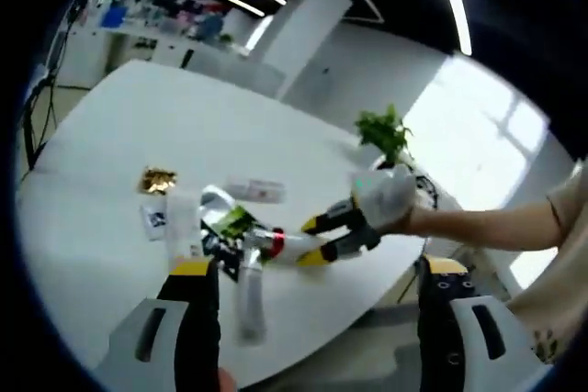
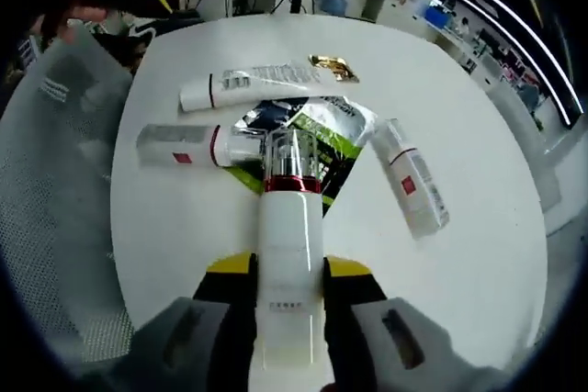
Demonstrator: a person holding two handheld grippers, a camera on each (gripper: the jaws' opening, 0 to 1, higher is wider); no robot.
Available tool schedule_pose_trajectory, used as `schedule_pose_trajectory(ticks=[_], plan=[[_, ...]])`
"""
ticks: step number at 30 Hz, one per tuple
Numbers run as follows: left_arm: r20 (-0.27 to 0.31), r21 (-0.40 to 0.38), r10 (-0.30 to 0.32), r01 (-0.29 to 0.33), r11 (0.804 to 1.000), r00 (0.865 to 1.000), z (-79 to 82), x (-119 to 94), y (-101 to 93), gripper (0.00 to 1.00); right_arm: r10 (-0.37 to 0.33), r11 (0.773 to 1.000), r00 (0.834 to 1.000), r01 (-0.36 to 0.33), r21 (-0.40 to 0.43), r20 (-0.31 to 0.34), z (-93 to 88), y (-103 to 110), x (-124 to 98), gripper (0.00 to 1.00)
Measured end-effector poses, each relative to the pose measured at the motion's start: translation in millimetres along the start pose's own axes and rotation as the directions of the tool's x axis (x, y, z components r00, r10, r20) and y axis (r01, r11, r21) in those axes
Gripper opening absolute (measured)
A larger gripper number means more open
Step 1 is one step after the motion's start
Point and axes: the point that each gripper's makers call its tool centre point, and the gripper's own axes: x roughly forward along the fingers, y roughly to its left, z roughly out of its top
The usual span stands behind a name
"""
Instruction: Arrange the skincare products in the storage area until every visible bottle or jar stands upright without overlapping.
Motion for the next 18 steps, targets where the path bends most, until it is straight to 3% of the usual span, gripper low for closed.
schedule_pose_trajectory(ticks=[4, 7, 18], plan=[[-0.002, 0.001, 0.001, -0.001, 1.000, 1.000, -1.4, 0.5, 1.3, 0.87, 0.058, 0.998, 0.996, -0.058, 0.002, -0.065, -2.3, 3.5, 0.1, 0.27], [-0.002, -0.005, -0.002, 0.002, 1.000, 1.000, -3.1, 1.2, 1.2, 0.87, 0.096, 0.995, 0.985, -0.099, -0.011, -0.146, -4.6, 3.5, 2.1, 0.28], [-0.007, -0.019, -0.003, 0.003, 1.000, 1.000, -8.5, 1.1, 4.0, 0.87, 0.147, 0.987, 0.957, -0.157, -0.022, -0.251, -5.4, 4.0, 14.5, 0.30]])
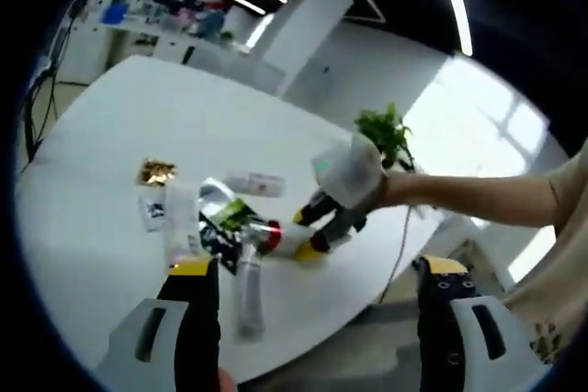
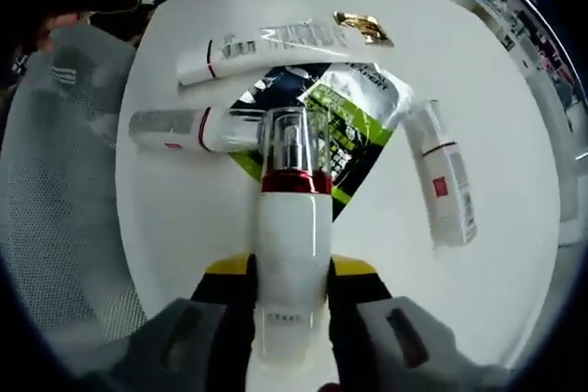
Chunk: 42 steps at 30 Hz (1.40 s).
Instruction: Arrange the skincare products in the storage area until every visible bottle or jar stands upright without overlapping.
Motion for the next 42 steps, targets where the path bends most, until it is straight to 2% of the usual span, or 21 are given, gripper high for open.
schedule_pose_trajectory(ticks=[4, 7, 9, 13, 16, 17, 19, 22, 24, 25, 28, 29, 30, 33, 36, 40, 42], plan=[[0.003, -0.010, 0.005, -0.005, 1.000, 1.000, -1.0, -0.5, 3.5, 0.87, -0.003, 1.000, 1.000, 0.003, -0.004, -0.013, -1.2, 0.9, -1.0, 0.30], [0.001, -0.013, 0.005, -0.005, 1.000, 1.000, -1.8, 0.8, 4.2, 0.87, -0.009, 1.000, 1.000, 0.008, 0.012, 0.010, -2.2, -0.1, -1.9, 0.28], [0.000, -0.013, 0.001, -0.001, 1.000, 1.000, -1.7, 1.9, 2.8, 0.87, -0.026, 1.000, 0.999, 0.026, -0.007, 0.039, -0.4, -0.1, -2.7, 0.28], [-0.005, -0.018, -0.013, 0.013, 1.000, 1.000, -0.8, 6.6, 1.9, 0.87, -0.116, 0.989, 0.986, 0.126, -0.079, 0.120, 5.8, -0.3, -6.3, 0.27], [-0.008, -0.015, -0.023, 0.023, 1.000, 1.000, 1.3, 9.0, 0.5, 0.87, -0.130, 0.990, 0.977, 0.139, -0.038, 0.171, 7.6, 5.5, -8.0, 0.27], [-0.009, -0.013, -0.028, 0.028, 1.000, 1.000, 2.6, 9.9, -0.6, 0.87, -0.135, 0.991, 0.962, 0.136, 0.011, 0.237, 13.1, 9.8, -11.4, 0.27], [-0.009, -0.010, -0.037, 0.037, 0.999, 0.999, 4.4, 11.5, -2.5, 0.87, -0.153, 0.988, 0.949, 0.146, 0.043, 0.275, 15.6, 12.9, -17.4, 0.27], [-0.010, -0.014, -0.054, 0.053, 0.998, 0.999, 5.2, 13.7, -7.2, 0.87, -0.208, 0.978, 0.916, 0.188, 0.092, 0.342, 22.6, 14.0, -33.6, 0.27], [-0.010, -0.019, -0.061, 0.061, 0.998, 0.998, 5.2, 14.5, -9.7, 0.87, -0.245, 0.969, 0.888, 0.210, 0.130, 0.389, 29.4, 13.3, -46.9, 0.27], [-0.008, -0.025, -0.070, 0.070, 0.997, 0.998, 5.6, 15.0, -12.3, 0.87, -0.276, 0.960, 0.868, 0.233, 0.153, 0.413, 33.8, 12.9, -57.4, 0.27], [0.006, -0.047, -0.085, 0.085, 0.995, 0.996, 8.7, 15.8, -17.5, 0.87, -0.328, 0.944, 0.821, 0.262, 0.201, 0.468, 44.4, 15.7, -79.7, 0.27], [0.017, -0.055, -0.091, 0.092, 0.994, 0.996, 11.4, 16.4, -19.5, 0.87, -0.353, 0.935, 0.798, 0.279, 0.221, 0.488, 49.0, 17.3, -88.5, 0.27], [0.024, -0.061, -0.094, 0.095, 0.994, 0.995, 13.4, 16.8, -20.7, 0.87, -0.359, 0.932, 0.793, 0.281, 0.227, 0.493, 50.2, 18.2, -91.0, 0.27], [0.048, -0.072, -0.098, 0.102, 0.992, 0.994, 22.2, 17.7, -23.7, 0.86, -0.391, 0.919, 0.757, 0.289, 0.268, 0.524, 57.9, 25.5, -106.5, 0.27], [0.069, -0.068, -0.100, 0.104, 0.992, 0.993, 30.9, 17.4, -26.9, 0.86, -0.409, 0.910, 0.730, 0.287, 0.298, 0.548, 63.1, 33.5, -118.2, 0.27], [0.092, -0.062, -0.099, 0.105, 0.992, 0.991, 39.3, 16.9, -29.3, 0.85, -0.427, 0.902, 0.704, 0.287, 0.324, 0.567, 67.0, 41.9, -129.1, 0.27], [0.103, -0.058, -0.100, 0.106, 0.993, 0.990, 42.8, 17.7, -30.5, 0.85, -0.438, 0.895, 0.685, 0.274, 0.351, 0.582, 69.6, 48.1, -136.9, 0.27]])
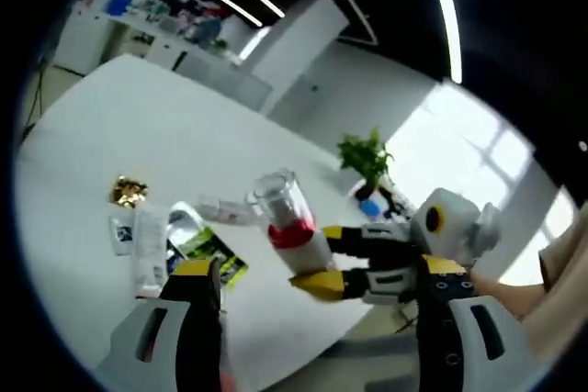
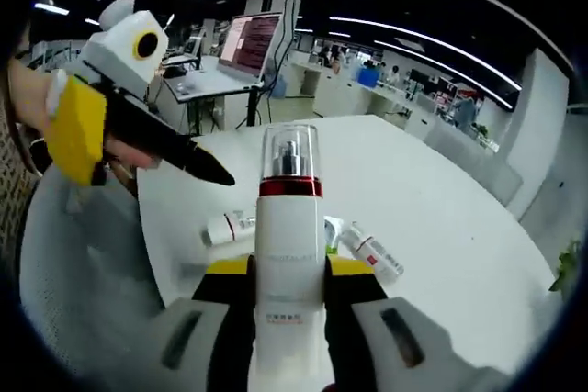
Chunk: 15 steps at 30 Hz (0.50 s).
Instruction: Arrange the skincare products in the storage area until every visible bottle or jar stands upright without overlapping.
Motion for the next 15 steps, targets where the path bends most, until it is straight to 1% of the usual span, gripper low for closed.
schedule_pose_trajectory(ticks=[3, 5, 6, 8, 9, 12, 14, 15], plan=[[0.011, 0.009, -0.001, 0.001, 1.000, 1.000, 2.9, 2.3, -2.6, 0.83, 0.001, 1.000, 1.000, -0.002, 0.030, 0.025, 5.1, 5.2, -4.7, 0.27], [0.017, 0.015, -0.005, 0.005, 1.000, 1.000, 4.3, 4.2, -6.1, 0.80, 0.004, 0.997, 0.997, -0.010, 0.072, 0.076, 12.6, 11.1, -8.0, 0.27], [0.020, 0.019, -0.007, 0.007, 1.000, 1.000, 4.8, 4.4, -7.2, 0.79, 0.000, 0.996, 0.997, -0.007, 0.085, 0.081, 13.3, 12.1, -9.3, 0.27], [0.023, 0.041, -0.034, 0.033, 0.999, 0.999, 6.5, 5.9, -15.6, 0.76, -0.007, 0.995, 0.995, -0.002, 0.096, 0.095, 15.6, 16.4, -12.4, 0.27], [0.023, 0.043, -0.047, 0.046, 0.998, 0.999, 6.7, 6.9, -19.9, 0.72, -0.012, 0.995, 0.995, 0.002, 0.102, 0.104, 17.4, 18.8, -14.1, 0.27], [0.025, 0.061, -0.054, 0.053, 0.997, 0.998, 6.8, 9.3, -25.9, 0.62, -0.022, 0.993, 0.992, 0.007, 0.115, 0.127, 21.5, 22.8, -18.2, 0.27], [0.027, 0.073, -0.058, 0.056, 0.996, 0.998, 7.2, 11.3, -29.4, 0.58, -0.031, 0.992, 0.990, 0.014, 0.128, 0.134, 22.3, 24.0, -20.1, 0.27], [0.029, 0.080, -0.068, 0.065, 0.995, 0.997, 7.4, 11.8, -32.8, 0.54, -0.032, 0.991, 0.990, 0.014, 0.130, 0.135, 22.6, 24.5, -20.8, 0.27]])
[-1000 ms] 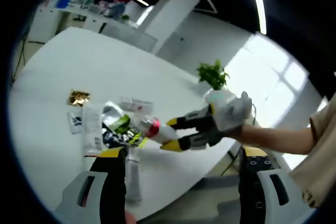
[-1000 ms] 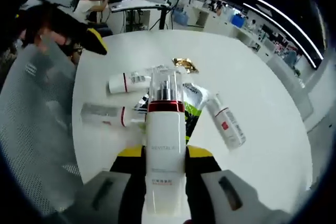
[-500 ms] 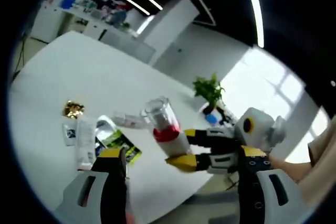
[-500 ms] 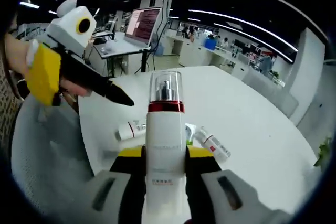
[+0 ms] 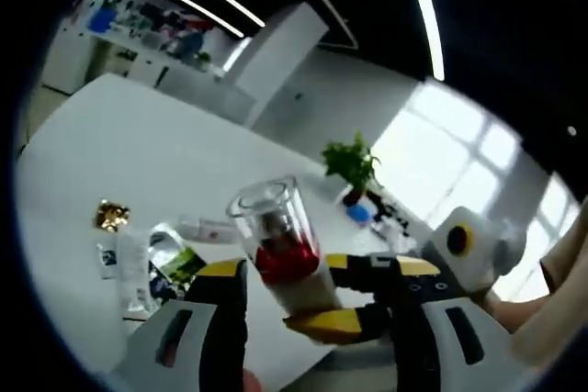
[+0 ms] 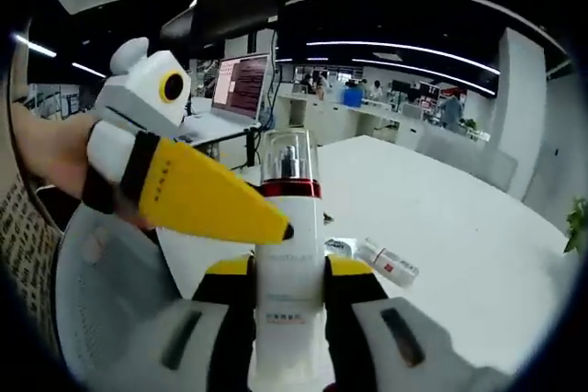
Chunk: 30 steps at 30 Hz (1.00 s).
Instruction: Arrange the skincare products in the storage area until every visible bottle or jar stands upright without overlapping.
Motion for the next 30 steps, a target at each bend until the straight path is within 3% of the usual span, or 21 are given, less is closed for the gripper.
schedule_pose_trajectory(ticks=[9, 15, 19, 21, 23, 26, 29, 30], plan=[[0.002, 0.030, 0.033, -0.033, 0.999, 0.999, -2.4, 4.0, 2.8, 0.31, -0.041, 0.999, 0.998, 0.040, 0.027, 0.038, 4.7, -0.1, -15.2, 0.27], [0.018, 0.048, 0.004, -0.005, 0.999, 1.000, -0.3, 9.4, -8.2, 0.27, -0.062, 0.997, 0.997, 0.059, 0.052, 0.056, 6.1, -4.2, -24.1, 0.28], [-0.016, 0.070, -0.012, 0.013, 0.997, 1.000, -1.0, 14.2, -11.9, 0.25, -0.059, 0.995, 0.997, 0.054, 0.078, 0.058, 2.2, -5.9, -25.8, 0.28], [-0.052, 0.090, -0.041, 0.046, 0.995, 0.998, -4.5, 17.2, -14.9, 0.24, -0.046, 0.994, 0.995, 0.038, 0.100, 0.086, -1.5, -7.1, -26.1, 0.29], [-0.118, 0.157, -0.074, 0.092, 0.983, 0.990, -10.2, 19.2, -18.9, 0.24, -0.022, 0.990, 0.995, 0.008, 0.139, 0.095, -9.3, -7.4, -27.7, 0.29], [-0.231, 0.279, -0.101, 0.166, 0.946, 0.968, -18.6, 24.9, -25.7, 0.23, 0.010, 0.988, 0.996, -0.024, 0.149, 0.094, -15.1, -7.1, -30.6, 0.29], [-0.271, 0.322, -0.117, 0.205, 0.924, 0.955, -22.3, 28.7, -30.3, 0.23, 0.050, 0.984, 0.994, -0.066, 0.165, 0.102, -19.4, -8.2, -34.8, 0.29], [-0.299, 0.337, -0.132, 0.234, 0.912, 0.945, -25.2, 31.7, -32.2, 0.23, 0.061, 0.984, 0.992, -0.078, 0.161, 0.106, -20.9, -9.4, -35.7, 0.29]])
